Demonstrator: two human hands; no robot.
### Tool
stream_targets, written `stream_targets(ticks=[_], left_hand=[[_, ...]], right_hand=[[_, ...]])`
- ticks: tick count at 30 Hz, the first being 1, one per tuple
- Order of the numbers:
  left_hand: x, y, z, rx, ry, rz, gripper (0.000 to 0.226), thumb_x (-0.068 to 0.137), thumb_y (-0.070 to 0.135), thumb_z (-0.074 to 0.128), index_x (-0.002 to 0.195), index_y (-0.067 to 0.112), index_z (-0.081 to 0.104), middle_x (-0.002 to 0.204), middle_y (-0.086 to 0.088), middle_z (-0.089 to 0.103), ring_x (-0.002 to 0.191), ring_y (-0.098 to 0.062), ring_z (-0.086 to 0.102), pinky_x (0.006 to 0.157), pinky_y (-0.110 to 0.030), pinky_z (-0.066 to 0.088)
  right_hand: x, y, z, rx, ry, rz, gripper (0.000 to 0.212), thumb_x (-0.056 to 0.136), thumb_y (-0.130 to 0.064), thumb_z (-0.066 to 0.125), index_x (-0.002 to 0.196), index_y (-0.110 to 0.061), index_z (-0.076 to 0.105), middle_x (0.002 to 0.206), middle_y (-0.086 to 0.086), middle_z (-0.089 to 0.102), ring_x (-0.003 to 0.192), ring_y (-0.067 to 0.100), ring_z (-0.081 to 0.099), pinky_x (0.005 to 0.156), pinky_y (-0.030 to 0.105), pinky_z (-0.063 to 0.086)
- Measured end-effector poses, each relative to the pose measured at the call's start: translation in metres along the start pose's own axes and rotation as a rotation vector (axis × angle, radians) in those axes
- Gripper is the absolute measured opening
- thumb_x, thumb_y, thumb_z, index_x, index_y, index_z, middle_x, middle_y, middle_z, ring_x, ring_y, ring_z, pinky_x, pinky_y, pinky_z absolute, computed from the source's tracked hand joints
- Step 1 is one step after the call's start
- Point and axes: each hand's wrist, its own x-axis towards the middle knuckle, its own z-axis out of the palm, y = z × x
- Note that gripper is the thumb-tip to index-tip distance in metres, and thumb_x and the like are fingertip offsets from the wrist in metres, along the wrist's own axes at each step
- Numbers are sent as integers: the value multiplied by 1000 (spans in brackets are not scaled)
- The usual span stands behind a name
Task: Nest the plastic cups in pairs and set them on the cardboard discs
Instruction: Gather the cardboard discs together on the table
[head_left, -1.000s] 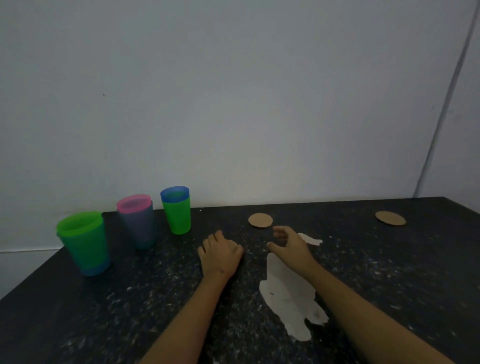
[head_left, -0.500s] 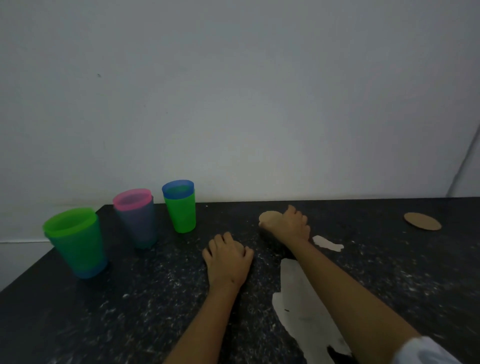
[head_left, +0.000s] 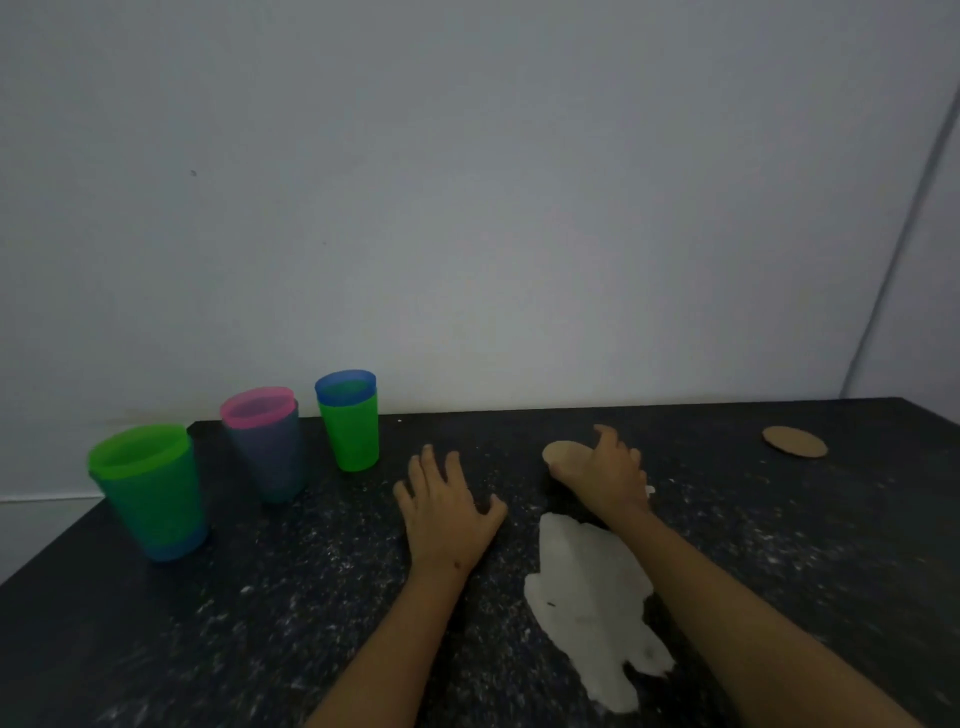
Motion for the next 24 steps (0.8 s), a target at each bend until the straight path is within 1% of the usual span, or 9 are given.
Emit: stream_targets(ticks=[4,8,12,15,17,20,24], left_hand=[[-9,6,-7,21,32,160,66,83,53,42,139,17,33,151,-10,28,140,-28,21,111,-50,17],[-26,31,-3,-97,21,259,55,86,46,46,134,18,41,147,-6,37,136,-24,29,110,-48,17],[-47,67,2,-212,41,345,49,88,44,45,130,20,45,144,-1,41,134,-20,33,108,-41,18],[-56,91,3,-319,65,394,44,89,41,44,127,21,48,142,-1,43,132,-19,35,107,-37,19],[-60,107,3,-378,75,428,41,89,39,42,126,21,49,141,0,44,131,-17,36,107,-36,24],[-69,135,8,-451,27,498,39,90,34,45,126,20,48,141,-1,45,131,-17,37,109,-35,26],[-87,169,21,-473,-110,643,40,91,34,46,126,16,50,140,-3,47,131,-16,40,109,-31,26]], right_hand=[[-27,26,-26,-2,17,7,93,70,-51,71,142,-16,23,142,13,41,133,34,29,106,49,27],[-48,47,-41,-76,26,39,93,70,-52,70,142,-16,23,141,13,43,133,34,30,106,48,27],[-56,58,-43,-105,32,28,91,70,-55,68,141,-18,25,141,10,43,133,31,31,107,46,26],[-52,60,-52,-13,27,43,86,72,-55,65,140,-18,28,140,9,43,133,31,30,106,47,27],[-45,65,-65,52,88,67,81,73,-54,66,138,-18,32,138,8,46,131,31,32,105,47,29],[-30,86,-90,49,187,109,72,77,-43,67,135,-16,34,136,10,48,130,31,33,104,48,30],[-7,117,-116,-23,229,179,66,80,-37,66,133,-12,37,137,13,45,130,34,33,104,49,30]])
